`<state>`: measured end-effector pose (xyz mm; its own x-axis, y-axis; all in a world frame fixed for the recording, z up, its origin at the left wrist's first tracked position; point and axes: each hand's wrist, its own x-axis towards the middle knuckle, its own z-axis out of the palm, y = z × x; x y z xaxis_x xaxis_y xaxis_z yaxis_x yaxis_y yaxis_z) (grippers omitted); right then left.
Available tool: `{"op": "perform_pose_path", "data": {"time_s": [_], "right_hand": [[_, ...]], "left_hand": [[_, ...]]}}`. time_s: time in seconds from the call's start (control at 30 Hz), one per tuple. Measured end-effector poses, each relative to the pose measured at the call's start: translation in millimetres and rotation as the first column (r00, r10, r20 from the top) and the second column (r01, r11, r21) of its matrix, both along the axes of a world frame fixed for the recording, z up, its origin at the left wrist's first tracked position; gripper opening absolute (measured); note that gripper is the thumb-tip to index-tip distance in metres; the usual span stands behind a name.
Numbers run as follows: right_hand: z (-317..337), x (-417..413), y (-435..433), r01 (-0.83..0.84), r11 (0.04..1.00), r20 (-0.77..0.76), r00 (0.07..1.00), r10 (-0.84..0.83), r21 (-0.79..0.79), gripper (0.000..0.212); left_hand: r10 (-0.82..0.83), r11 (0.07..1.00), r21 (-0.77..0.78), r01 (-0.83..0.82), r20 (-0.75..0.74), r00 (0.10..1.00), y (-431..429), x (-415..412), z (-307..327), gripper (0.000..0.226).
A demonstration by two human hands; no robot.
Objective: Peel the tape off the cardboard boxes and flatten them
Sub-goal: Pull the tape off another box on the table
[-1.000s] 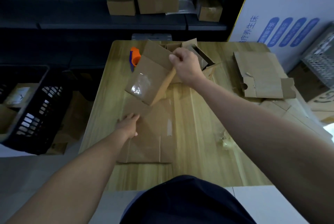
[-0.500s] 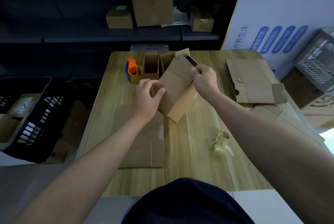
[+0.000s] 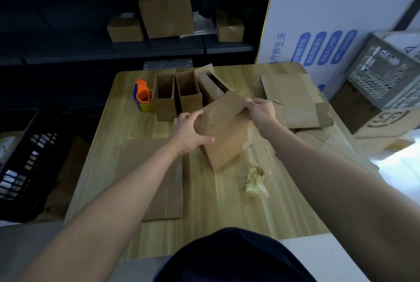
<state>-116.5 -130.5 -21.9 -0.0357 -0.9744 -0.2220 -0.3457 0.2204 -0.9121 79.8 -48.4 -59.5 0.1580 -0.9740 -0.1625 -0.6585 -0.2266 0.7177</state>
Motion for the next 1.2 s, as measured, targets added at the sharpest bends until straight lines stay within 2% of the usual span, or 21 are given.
{"op": "perform_pose_path", "data": {"time_s": [0.07,0.1,0.13,0.2,0.27,0.3,0.33,0.4,0.47,0.53,0.57,0.63,0.67,0.7,0.73,0.77,0.83,0.9,0.97,1.07,1.2], "right_hand": [[4,-11,-6,-0.028,0.999,0.016,0.999,0.028,-0.023,0.027],[5,-18,-9,-0.045,0.999,-0.015,0.999,0.044,-0.015,0.031],[4,-24,-10,-0.066,0.998,-0.052,0.996,0.066,0.002,0.035],[1,-36,-10,-0.125,0.989,-0.104,0.986,0.132,0.074,0.051],[-3,-45,-7,-0.181,0.969,-0.019,0.982,0.187,0.170,0.072],[-4,-47,-6,-0.217,0.958,0.052,0.976,0.211,0.189,0.076],[-4,-48,-6,-0.244,0.953,0.104,0.968,0.228,0.183,0.072],[1,-45,-7,-0.247,0.957,0.141,0.964,0.226,0.150,0.048],[10,-38,-10,-0.212,0.969,0.117,0.973,0.198,0.128,0.031],[15,-31,-16,-0.180,0.975,0.029,0.984,0.178,0.127,0.034],[15,-27,-18,-0.170,0.976,-0.012,0.985,0.173,0.135,0.037],[11,-20,-21,-0.151,0.975,-0.051,0.986,0.161,0.163,0.038],[7,-17,-21,-0.137,0.975,-0.059,0.987,0.150,0.174,0.038],[1,-14,-21,-0.124,0.976,-0.068,0.988,0.138,0.179,0.039],[-3,-11,-20,-0.118,0.976,-0.077,0.988,0.133,0.180,0.038],[-8,-9,-20,-0.118,0.977,-0.082,0.988,0.134,0.180,0.035],[-14,-4,-21,-0.115,0.979,-0.082,0.988,0.131,0.169,0.030],[-18,-2,-23,-0.124,0.986,-0.139,0.980,0.140,0.113,0.029],[-19,-1,-26,-0.193,0.981,-0.337,0.922,0.190,0.026,0.041],[-21,-4,-28,-0.383,0.923,-0.664,0.695,0.275,-0.019,0.082],[-22,-12,-30,-0.644,0.759,-0.787,0.415,0.456,0.099,0.118]], "left_hand": [[0.062,0.998,-0.012,-0.065,-0.172,0.983,-4,4,6,0.075],[0.121,0.992,0.010,-0.124,-0.305,0.945,-5,6,10,0.063],[0.213,0.977,0.069,-0.204,-0.451,0.867,-6,9,12,0.050],[0.476,0.880,0.331,-0.342,-0.627,0.617,-7,13,14,0.041],[0.671,0.741,0.580,-0.340,-0.615,0.413,-8,18,9,0.054],[0.719,0.692,0.654,-0.306,-0.587,0.371,-9,20,5,0.059],[0.746,0.659,0.702,-0.271,-0.565,0.351,-8,20,0,0.062],[0.762,0.637,0.737,-0.225,-0.560,0.325,-7,20,-8,0.060],[0.745,0.650,0.733,-0.200,-0.563,0.358,-6,16,-9,0.060],[0.683,0.700,0.659,-0.276,-0.504,0.528,-8,10,-4,0.059],[0.646,0.743,0.555,-0.374,-0.449,0.618,-10,7,-1,0.051],[0.565,0.822,0.196,-0.534,-0.388,0.728,-16,4,5,0.032],[0.483,0.853,-0.003,-0.522,-0.371,0.793,-17,2,10,0.023],[0.375,0.883,-0.161,-0.441,-0.322,0.869,-17,-1,16,0.017],[0.253,0.917,-0.250,-0.312,-0.239,0.937,-15,-3,17,0.015],[0.140,0.949,-0.263,-0.172,-0.137,0.981,-13,-5,15,0.018],[-0.010,0.985,-0.169,0.017,0.043,0.999,-10,-10,5,0.031],[-0.013,0.989,-0.144,0.027,0.096,0.995,-11,-13,-1,0.038],[0.025,0.984,-0.179,-0.004,0.114,0.993,-15,-16,-1,0.037],[0.089,0.978,-0.199,-0.056,0.160,0.983,-19,-24,3,0.024],[0.104,0.980,-0.186,-0.071,0.172,0.980,-24,-30,3,0.013]]}}
